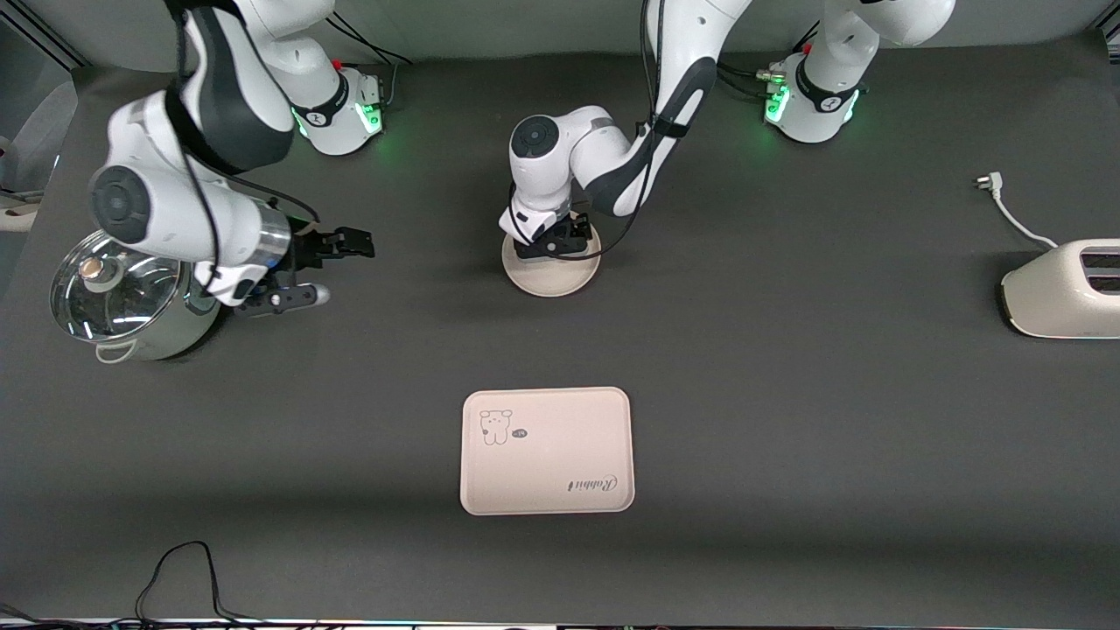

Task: Place bun in plate and plate on tray
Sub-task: 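Release the bun with the left gripper while the right gripper reaches the plate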

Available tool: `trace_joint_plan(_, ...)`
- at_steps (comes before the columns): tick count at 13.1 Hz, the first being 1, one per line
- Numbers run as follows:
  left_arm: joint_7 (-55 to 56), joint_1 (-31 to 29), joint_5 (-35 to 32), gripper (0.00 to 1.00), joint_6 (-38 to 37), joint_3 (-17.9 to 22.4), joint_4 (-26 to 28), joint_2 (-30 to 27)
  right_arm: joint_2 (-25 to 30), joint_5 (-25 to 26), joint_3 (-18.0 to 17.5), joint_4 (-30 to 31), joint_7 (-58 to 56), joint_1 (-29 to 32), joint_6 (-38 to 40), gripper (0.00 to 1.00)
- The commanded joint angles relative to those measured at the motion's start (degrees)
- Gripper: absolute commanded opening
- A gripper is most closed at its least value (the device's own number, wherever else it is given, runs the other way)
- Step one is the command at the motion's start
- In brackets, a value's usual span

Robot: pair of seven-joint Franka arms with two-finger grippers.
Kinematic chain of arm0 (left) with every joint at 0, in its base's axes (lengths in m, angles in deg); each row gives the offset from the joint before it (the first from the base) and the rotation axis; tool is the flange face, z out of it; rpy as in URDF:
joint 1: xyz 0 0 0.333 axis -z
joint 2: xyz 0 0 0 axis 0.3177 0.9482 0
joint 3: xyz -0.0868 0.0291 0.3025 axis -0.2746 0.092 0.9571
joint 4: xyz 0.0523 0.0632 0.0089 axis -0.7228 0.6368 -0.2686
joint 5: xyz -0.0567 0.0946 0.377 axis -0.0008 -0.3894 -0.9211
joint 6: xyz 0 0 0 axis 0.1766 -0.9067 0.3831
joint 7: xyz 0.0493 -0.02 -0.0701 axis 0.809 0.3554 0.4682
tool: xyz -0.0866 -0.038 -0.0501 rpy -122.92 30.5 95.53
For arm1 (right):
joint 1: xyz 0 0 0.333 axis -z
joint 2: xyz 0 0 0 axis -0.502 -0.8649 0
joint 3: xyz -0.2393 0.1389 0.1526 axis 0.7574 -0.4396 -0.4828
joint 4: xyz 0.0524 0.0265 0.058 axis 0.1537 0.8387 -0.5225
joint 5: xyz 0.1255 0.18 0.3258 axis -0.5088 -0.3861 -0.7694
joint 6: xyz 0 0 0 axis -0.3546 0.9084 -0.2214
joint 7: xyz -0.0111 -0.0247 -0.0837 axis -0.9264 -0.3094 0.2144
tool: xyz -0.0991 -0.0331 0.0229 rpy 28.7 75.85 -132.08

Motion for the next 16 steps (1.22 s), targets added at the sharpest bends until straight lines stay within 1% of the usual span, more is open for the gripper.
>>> trace_joint_plan(1, 0.93, 0.81, -0.8, 1.0, -1.35, 0.64, -0.01, -0.8, 0.06, -1.14, 0.41, 1.19, 2.59, -1.36, -1.76, 1.0)
trace_joint_plan(4, 0.4, 0.29, -0.8, 1.0, -1.61, 0.64, -0.36, -1.67, -0.38, -1.14, 0.41, 0.84, 2.59, -1.27, -2.29, 1.0)
trace_joint_plan(5, 0.05, 0.2, -1.41, 1.0, -3.26, 0.98, -0.54, -3.16, -0.82, -1.22, 0.32, 0.93, 2.59, -1.45, -3.08, 1.0)
trace_joint_plan(7, -5.46, -2.33, -3.08, 1.0, -10.18, 2.39, -4.12, -7.28, -2.05, -1.31, 0.32, 1.19, 2.67, -3.11, -4.48, 1.0)
trace_joint_plan(8, -8.53, -5.31, -3.08, 1.0, -13.79, 2.39, -5.62, -9.65, -2.23, -1.92, 0.32, 1.8, 2.67, -3.29, -5.88, 1.0)
trace_joint_plan(9, -12.05, -8.99, -3.08, 1.0, -16.52, 2.39, -6.59, -12.11, -2.32, -3.32, 0.24, 3.72, 2.67, -4.17, -8.68, 1.0)
trace_joint_plan(10, -15.3, -12.77, -3.17, 1.0, -18.38, 2.48, -7.21, -14.4, -2.23, -4.99, 0.32, 6.0, 2.67, -6.7, -12.89, 1.0)
trace_joint_plan(11, -18.2, -17.16, -3.35, 1.0, -19.44, 2.48, -7.83, -16.07, -2.4, -6.48, 0.32, 8.03, 3.37, -8.38, -16.93, 1.0)
trace_joint_plan(13, -27.67, -27.0, -3.52, 1.0, -20.5, 2.57, -8.18, -18.36, -3.8, -8.34, 0.32, 12.95, 8.18, -14.95, -27.9, 1.0)
trace_joint_plan(14, -33.64, -32.62, -3.44, 1.0, -20.5, 2.39, -8.01, -19.07, -5.2, -8.95, 0.32, 13.58, 11.52, -17.86, -31.09, 1.0)
trace_joint_plan(15, -38.83, -36.59, -3.44, 1.0, -20.33, 2.39, -7.49, -19.43, -6.52, -9.48, 0.24, 13.67, 13.12, -19.36, -32.6, 1.0)
trace_joint_plan(16, -42.19, -39.41, -3.35, 1.0, -20.33, 2.39, -7.05, -19.69, -7.49, -12.1, 0.24, 14.54, 13.22, -21.12, -35.57, 1.0)
